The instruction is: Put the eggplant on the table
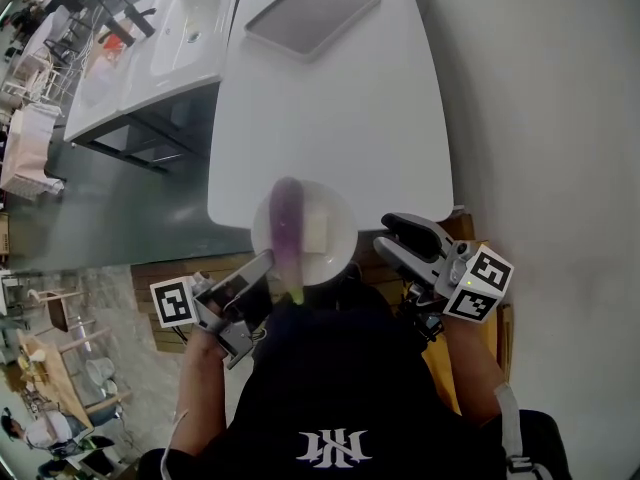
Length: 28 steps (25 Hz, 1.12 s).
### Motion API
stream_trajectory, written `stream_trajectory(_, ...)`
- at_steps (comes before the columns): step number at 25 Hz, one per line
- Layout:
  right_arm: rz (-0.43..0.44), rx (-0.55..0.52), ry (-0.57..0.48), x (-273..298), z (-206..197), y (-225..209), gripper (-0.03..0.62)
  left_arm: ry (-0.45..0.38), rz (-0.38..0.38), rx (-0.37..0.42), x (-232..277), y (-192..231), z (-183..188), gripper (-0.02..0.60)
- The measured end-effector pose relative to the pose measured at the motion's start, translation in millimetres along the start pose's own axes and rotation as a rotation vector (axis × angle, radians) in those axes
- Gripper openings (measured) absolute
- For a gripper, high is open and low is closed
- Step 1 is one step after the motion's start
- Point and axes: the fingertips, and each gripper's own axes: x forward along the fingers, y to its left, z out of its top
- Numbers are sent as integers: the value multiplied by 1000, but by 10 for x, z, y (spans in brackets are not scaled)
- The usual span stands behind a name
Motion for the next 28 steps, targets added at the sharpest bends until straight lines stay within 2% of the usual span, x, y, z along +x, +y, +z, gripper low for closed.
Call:
stream_trajectory(3,-8,11,-11,95,36,-48,126,-11,-49,-23,31,-60,169,21)
stream_trajectory(13,-62,9,-21,592,199,-279,126,0,-79,-26,-30,53,852,21)
stream_trajectory(20,-91,38,-28,1382,347,-940,126,13,-71,-33,88,545,1886,21)
stream_trajectory(22,-105,37,-33,1441,393,-956,126,24,-69,-33,100,562,1987,21)
stream_trajectory(28,-149,43,-28,1349,367,-811,127,47,-90,-32,60,505,1940,21)
